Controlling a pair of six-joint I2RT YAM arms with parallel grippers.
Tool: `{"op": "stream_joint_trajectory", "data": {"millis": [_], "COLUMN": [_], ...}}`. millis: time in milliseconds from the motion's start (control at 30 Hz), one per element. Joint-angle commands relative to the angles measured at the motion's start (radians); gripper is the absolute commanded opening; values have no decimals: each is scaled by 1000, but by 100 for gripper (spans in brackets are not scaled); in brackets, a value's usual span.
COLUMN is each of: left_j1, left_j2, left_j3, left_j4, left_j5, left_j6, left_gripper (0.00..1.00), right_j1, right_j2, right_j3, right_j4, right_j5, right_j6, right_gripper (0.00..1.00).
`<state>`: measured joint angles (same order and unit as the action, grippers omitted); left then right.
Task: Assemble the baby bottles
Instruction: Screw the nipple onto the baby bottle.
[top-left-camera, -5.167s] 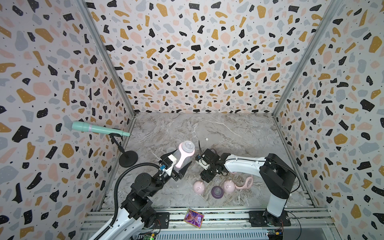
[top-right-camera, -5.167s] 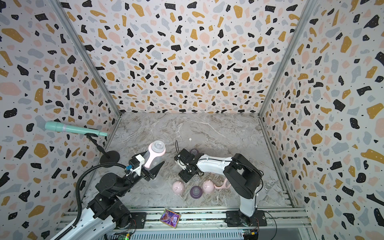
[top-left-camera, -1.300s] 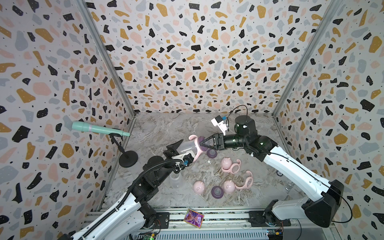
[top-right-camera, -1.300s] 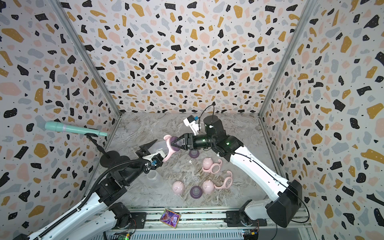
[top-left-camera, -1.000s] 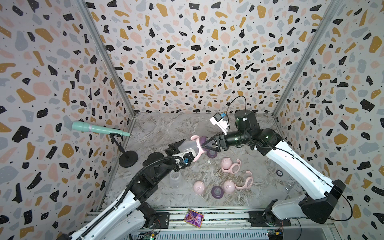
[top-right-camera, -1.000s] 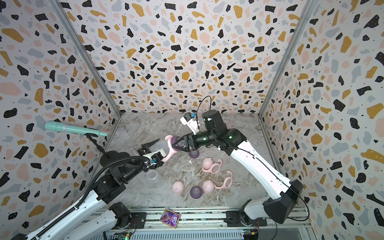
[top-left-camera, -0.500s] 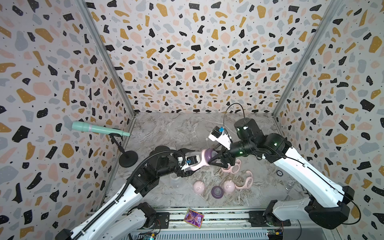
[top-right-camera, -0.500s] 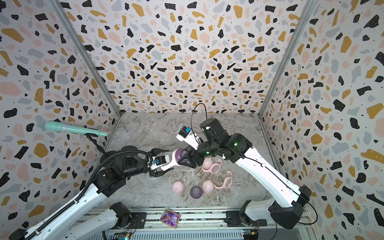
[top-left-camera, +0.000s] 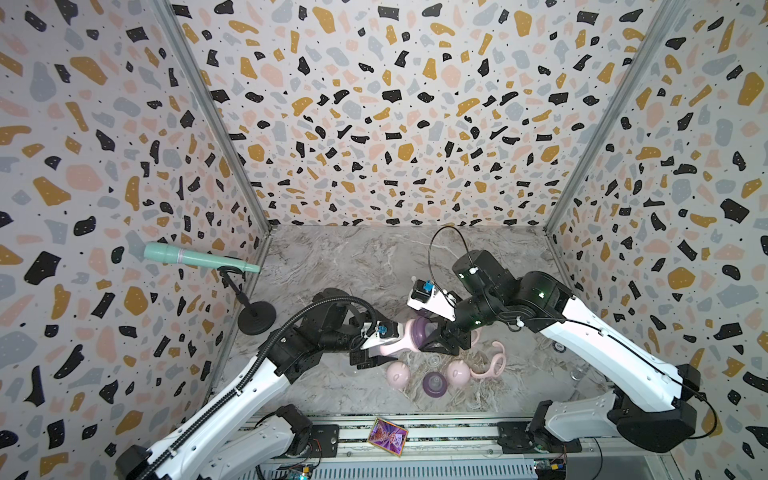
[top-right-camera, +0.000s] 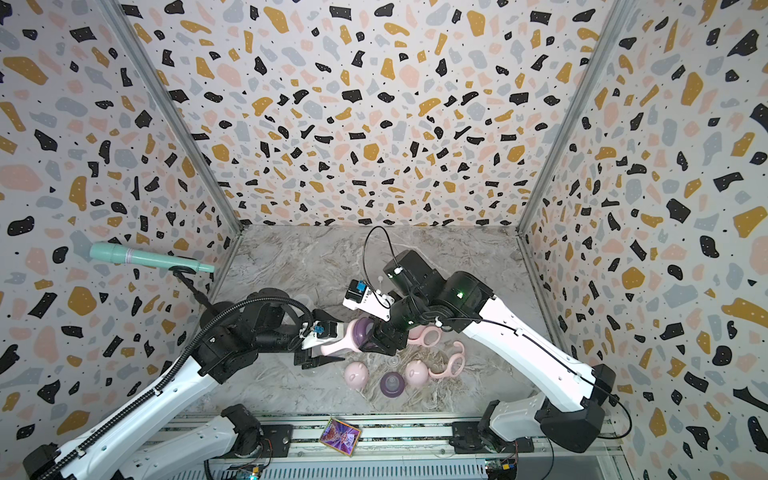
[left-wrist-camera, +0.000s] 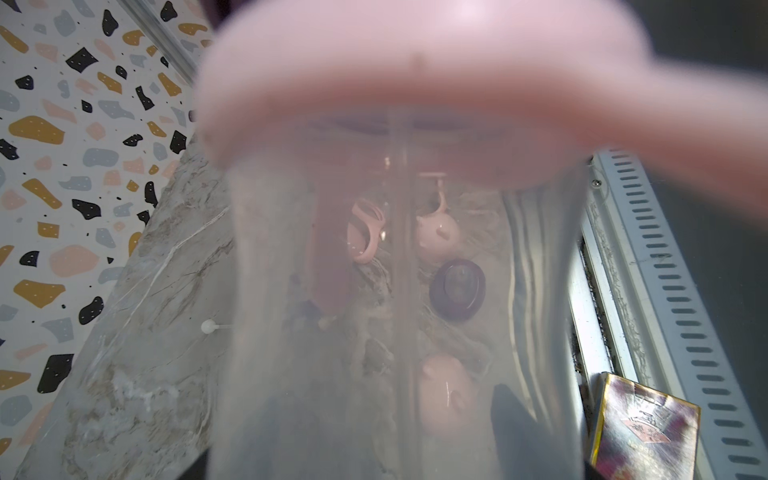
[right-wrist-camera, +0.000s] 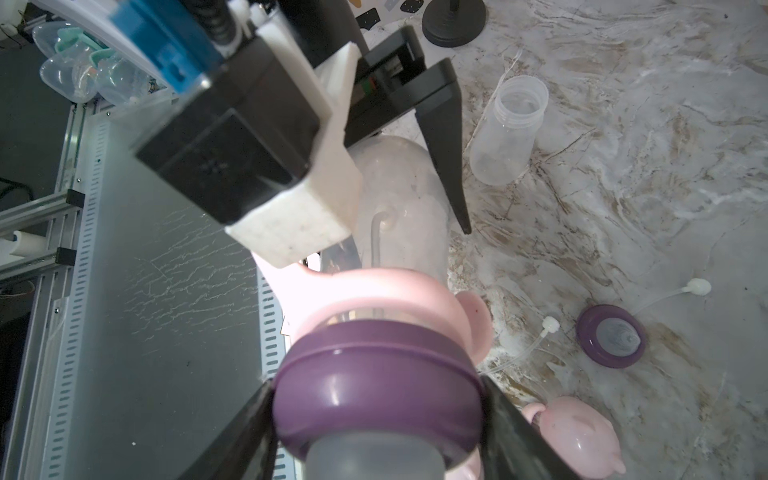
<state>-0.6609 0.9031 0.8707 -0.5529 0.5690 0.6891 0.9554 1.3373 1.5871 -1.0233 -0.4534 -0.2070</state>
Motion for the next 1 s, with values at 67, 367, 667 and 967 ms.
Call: {"op": "stream_joint_trajectory", "data": {"millis": [67,367,667,967], "left_j1": [-23,-23,-23,-23], "left_j2": [-20,-171,-257,-211], "left_j3": [98,-67,-148,-180], "left_j4": [218,581,786,901], "left_j5": [174,-149,-424,-613], "left_j6": [20,-119,-120,-63], "left_gripper": [0,0,0,0], "right_j1": [34,5,-71,-111], "right_j2": [20,85,68,15], "right_j3": [-33,-163,-285,-317], "right_j4": [107,317,604,839], "right_j5": [-38,-238,-345,-351], "right_j6": [-13,285,728,1129], "right_gripper": [0,0,0,0]}}
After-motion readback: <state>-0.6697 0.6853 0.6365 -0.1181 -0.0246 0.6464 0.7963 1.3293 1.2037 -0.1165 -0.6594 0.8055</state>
